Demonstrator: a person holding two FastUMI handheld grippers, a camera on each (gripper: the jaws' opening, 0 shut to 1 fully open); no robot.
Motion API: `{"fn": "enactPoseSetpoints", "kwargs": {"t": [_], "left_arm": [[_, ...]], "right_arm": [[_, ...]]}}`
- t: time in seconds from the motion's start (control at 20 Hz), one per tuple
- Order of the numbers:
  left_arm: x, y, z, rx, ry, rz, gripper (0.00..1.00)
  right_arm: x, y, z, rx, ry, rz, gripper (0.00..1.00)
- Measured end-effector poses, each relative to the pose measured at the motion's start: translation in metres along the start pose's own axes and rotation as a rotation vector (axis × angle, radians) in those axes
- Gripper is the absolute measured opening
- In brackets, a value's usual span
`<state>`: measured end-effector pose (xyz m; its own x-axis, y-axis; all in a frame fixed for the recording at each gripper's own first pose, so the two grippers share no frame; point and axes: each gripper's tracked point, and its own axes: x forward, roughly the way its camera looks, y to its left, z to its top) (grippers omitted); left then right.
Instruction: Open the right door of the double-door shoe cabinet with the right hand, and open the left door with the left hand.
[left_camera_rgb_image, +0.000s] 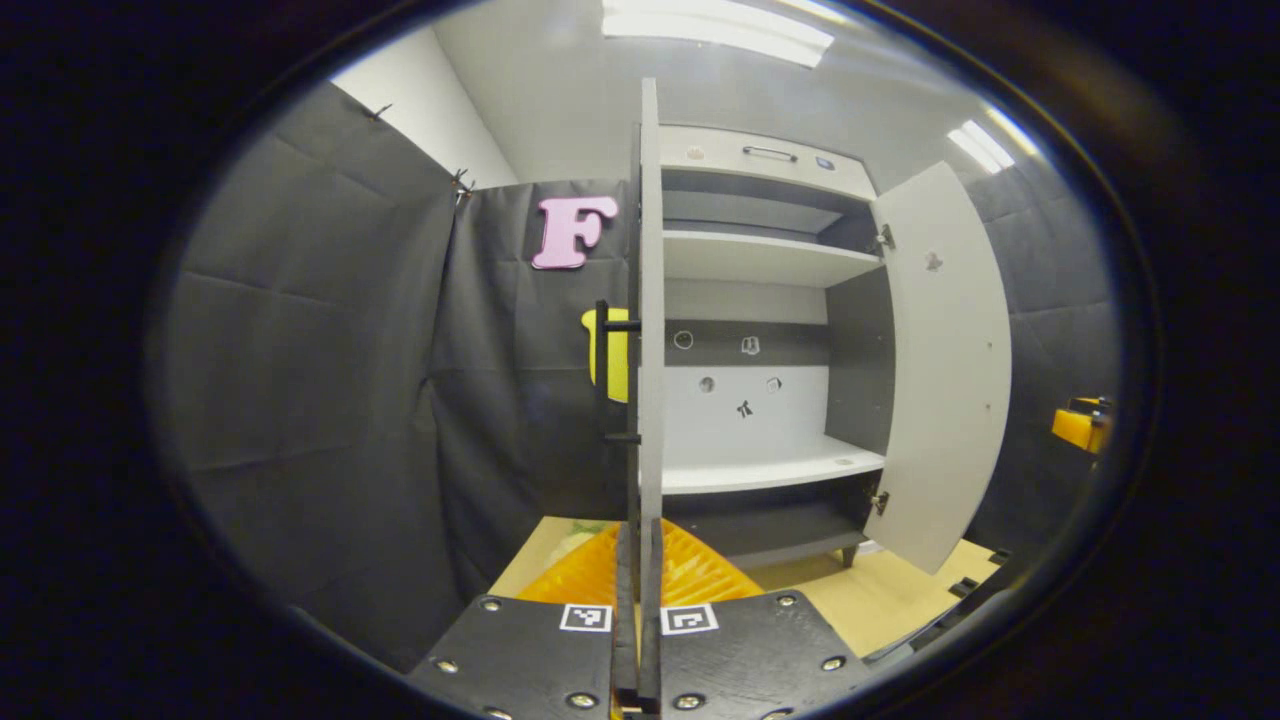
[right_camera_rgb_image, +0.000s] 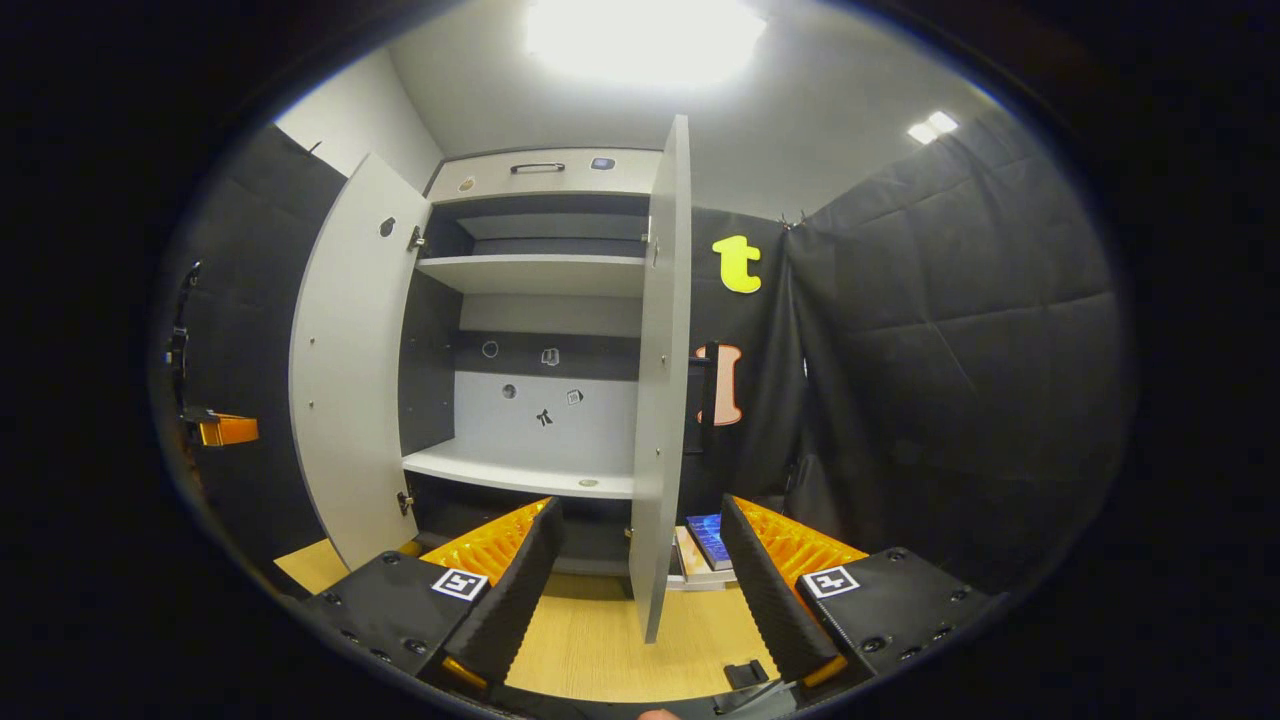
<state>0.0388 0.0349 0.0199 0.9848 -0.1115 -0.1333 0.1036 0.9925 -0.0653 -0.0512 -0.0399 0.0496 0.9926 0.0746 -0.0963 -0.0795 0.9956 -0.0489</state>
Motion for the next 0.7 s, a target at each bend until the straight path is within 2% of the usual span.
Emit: {"fn": "enactPoseSetpoints", "kwargs": {"t": [0.15,0.3,0.4,0.65,0.7], "left_arm": [[-0.012,-0.003,0.005,0.022,-0.019,0.024,0.02],[-0.021,-0.002,0.007,0.033,-0.025,0.055,0.23],[-0.026,0.003,0.008,0.038,-0.026,0.082,0.24],[-0.037,0.018,0.010,0.021,-0.040,0.124,0.82],[-0.039,0.022,0.010,0.020,-0.041,0.135,0.84]], "right_arm": [[0.000,-0.007,-0.001,0.012,0.000,0.013,0.99],[-0.001,-0.016,-0.001,0.020,0.000,0.011,0.98],[-0.001,-0.018,0.000,0.037,-0.002,0.013,0.98],[-0.003,-0.019,0.007,0.042,-0.019,0.016,0.98],[-0.004,-0.020,0.008,0.041,-0.023,0.018,0.98]]}}
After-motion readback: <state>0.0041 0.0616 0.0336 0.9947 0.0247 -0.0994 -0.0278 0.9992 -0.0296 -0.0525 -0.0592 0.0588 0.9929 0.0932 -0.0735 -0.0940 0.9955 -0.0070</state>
